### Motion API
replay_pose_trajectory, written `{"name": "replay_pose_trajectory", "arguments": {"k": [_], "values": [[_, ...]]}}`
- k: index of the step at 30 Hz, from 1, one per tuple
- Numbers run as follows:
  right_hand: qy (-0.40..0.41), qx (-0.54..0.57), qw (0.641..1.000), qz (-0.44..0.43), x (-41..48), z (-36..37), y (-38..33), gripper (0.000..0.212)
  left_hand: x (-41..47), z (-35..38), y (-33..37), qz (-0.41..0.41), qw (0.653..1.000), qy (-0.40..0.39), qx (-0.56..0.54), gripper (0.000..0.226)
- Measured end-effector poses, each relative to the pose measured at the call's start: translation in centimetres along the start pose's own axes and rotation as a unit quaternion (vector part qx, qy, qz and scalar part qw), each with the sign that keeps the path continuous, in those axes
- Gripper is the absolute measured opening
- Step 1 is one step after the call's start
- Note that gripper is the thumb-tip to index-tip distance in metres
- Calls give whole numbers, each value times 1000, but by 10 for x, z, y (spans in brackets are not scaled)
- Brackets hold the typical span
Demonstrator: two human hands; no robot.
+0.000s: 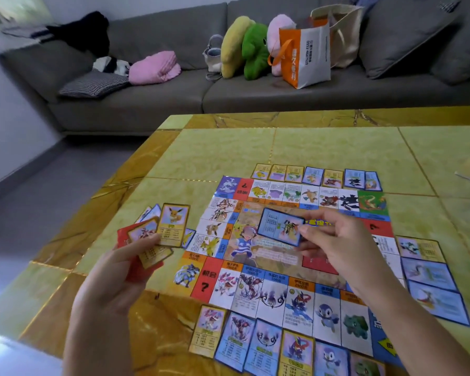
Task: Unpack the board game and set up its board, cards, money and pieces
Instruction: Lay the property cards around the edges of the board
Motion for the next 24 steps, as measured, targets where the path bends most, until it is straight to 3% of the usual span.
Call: {"name": "replay_pose_trajectory", "arguments": {"k": [3, 9, 19, 24], "values": [[1, 1, 1000, 14, -1, 0, 4, 15, 4, -13, -1, -14, 999, 27, -18, 39], [9, 13, 999, 41, -3, 0, 12, 11, 4, -5, -3, -6, 999, -8, 44, 6], [-29, -54, 998, 24, 33, 10, 6, 4, -2, 0, 5, 20, 1000, -5, 14, 20], [-70, -45, 996, 36, 94, 46, 2, 6, -1, -2, 6, 34, 999, 1, 18, 12]]}}
Point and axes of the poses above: each hand's wrist, its own x-axis towards the middle knuckle, its own z-axis out of the palm, y = z × x, the point moved 6 cm from there along x, towards the middle knuckle, and after that the axes turned 11 degrees about -y, right-handed, at the moved point
